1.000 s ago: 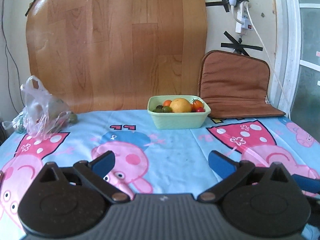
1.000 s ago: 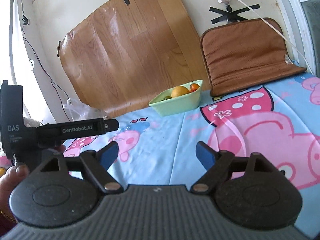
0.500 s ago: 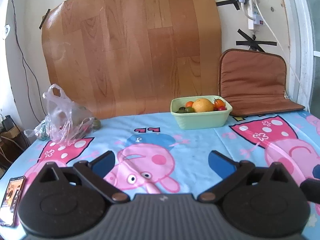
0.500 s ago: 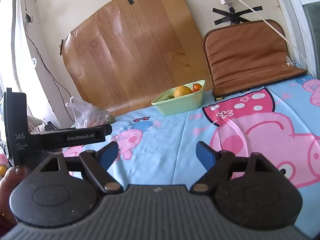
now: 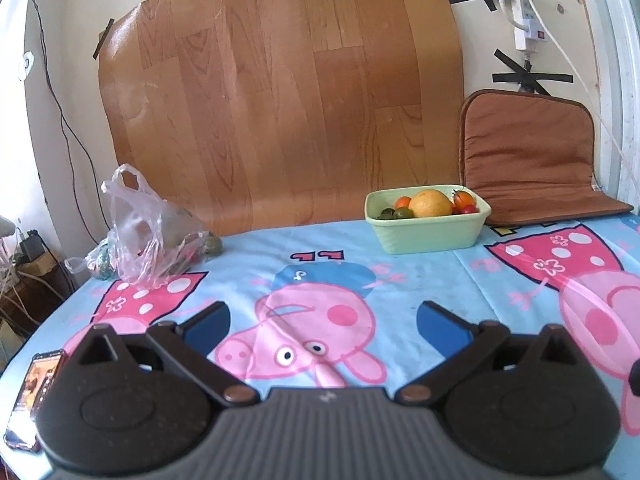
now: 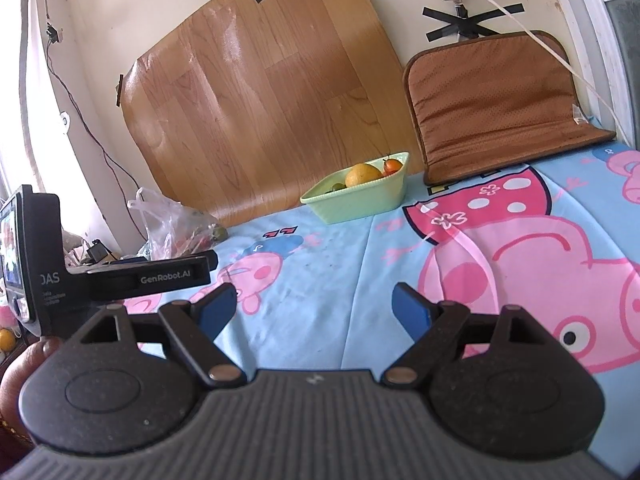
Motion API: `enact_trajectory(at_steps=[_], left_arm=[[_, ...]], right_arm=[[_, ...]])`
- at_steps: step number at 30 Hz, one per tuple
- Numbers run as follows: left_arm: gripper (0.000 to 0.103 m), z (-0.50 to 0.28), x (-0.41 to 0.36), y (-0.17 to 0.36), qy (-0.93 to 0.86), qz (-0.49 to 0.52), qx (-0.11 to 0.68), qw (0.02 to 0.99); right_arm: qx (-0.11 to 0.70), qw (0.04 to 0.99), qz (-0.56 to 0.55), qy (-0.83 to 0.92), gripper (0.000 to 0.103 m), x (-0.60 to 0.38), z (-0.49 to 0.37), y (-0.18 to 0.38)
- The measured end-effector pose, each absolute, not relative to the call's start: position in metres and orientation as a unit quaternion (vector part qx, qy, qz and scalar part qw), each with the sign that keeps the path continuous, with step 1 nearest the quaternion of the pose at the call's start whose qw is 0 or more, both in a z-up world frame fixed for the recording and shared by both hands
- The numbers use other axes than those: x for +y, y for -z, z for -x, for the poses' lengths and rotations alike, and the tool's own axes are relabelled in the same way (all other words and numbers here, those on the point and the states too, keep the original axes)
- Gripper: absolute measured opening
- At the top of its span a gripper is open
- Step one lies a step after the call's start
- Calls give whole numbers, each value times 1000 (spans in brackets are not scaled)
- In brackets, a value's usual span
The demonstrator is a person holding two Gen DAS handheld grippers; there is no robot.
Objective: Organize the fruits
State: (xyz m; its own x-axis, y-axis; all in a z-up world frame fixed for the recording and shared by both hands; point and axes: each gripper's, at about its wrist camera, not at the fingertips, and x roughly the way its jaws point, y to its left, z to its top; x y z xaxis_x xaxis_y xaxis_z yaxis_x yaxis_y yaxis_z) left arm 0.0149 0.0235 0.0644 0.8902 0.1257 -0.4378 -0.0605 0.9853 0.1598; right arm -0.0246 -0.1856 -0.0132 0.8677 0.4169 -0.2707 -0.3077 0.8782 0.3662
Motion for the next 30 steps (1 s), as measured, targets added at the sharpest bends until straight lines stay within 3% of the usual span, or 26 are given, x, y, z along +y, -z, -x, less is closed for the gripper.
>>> enact_trajectory(at_steps=[30], left_arm=[[103,-21,19,-54,-57,-98,245,963]], right_arm=[[186,950,-166,-188,87,-189,19,17]])
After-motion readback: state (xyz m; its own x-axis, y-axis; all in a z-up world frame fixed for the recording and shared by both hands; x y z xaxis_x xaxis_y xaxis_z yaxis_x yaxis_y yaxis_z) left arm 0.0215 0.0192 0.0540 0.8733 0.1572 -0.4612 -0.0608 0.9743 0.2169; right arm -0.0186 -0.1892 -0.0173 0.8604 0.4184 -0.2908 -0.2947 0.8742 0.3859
